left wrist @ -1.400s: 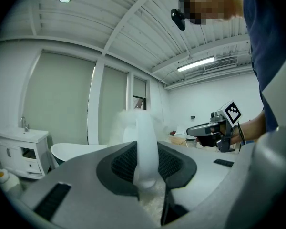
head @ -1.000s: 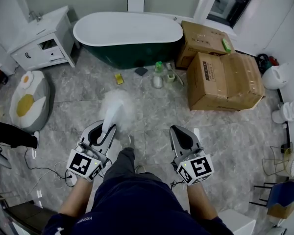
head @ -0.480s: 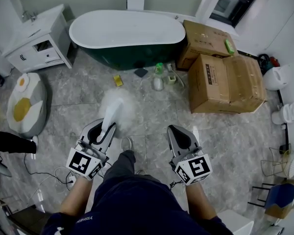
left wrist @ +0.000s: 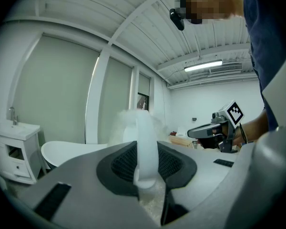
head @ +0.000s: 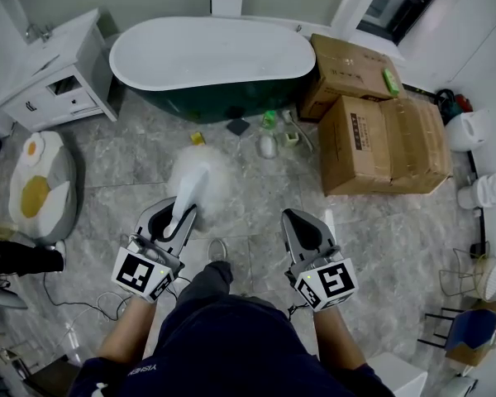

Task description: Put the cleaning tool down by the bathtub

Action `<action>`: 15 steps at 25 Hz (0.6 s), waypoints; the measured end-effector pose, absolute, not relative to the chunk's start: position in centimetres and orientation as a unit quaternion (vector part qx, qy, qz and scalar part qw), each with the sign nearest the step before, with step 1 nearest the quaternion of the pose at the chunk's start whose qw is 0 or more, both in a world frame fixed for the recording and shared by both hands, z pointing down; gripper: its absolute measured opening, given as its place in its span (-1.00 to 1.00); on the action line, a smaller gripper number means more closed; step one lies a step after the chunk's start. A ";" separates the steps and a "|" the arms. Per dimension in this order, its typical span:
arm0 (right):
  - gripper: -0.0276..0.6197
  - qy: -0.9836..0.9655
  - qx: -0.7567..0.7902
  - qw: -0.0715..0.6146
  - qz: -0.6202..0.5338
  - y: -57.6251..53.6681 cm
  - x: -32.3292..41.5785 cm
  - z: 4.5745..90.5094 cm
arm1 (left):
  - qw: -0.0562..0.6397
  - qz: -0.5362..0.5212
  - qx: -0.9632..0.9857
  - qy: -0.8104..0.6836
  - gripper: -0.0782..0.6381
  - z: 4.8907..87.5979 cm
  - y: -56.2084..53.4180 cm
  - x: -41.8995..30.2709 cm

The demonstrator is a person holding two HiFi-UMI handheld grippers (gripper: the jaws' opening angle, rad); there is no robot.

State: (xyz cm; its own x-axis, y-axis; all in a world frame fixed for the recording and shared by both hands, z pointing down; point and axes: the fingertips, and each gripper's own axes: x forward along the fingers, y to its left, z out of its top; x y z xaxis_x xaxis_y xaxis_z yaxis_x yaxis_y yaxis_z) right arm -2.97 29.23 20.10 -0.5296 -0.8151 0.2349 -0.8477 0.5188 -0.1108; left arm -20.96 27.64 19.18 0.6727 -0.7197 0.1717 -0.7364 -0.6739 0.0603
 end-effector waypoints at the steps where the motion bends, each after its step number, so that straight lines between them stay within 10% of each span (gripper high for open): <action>1: -0.90 -0.868 0.479 0.077 0.106 28.5 -3.2 20.0 | 0.063 0.067 0.913 -0.398 -0.48 19.1 26.9 -21.2; 15: -0.90 -0.857 0.499 0.075 0.108 18.8 -6.1 19.5 | 0.060 0.066 0.921 -0.380 -0.48 19.0 16.4 -24.6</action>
State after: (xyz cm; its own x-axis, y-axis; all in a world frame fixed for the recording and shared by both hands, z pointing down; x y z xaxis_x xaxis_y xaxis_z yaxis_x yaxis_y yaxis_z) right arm -6.11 18.80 19.49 -0.4915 -0.8385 0.2353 -0.8706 0.4795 -0.1098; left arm -24.64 16.44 18.96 0.7030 -0.6916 0.1659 -0.7072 -0.7045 0.0600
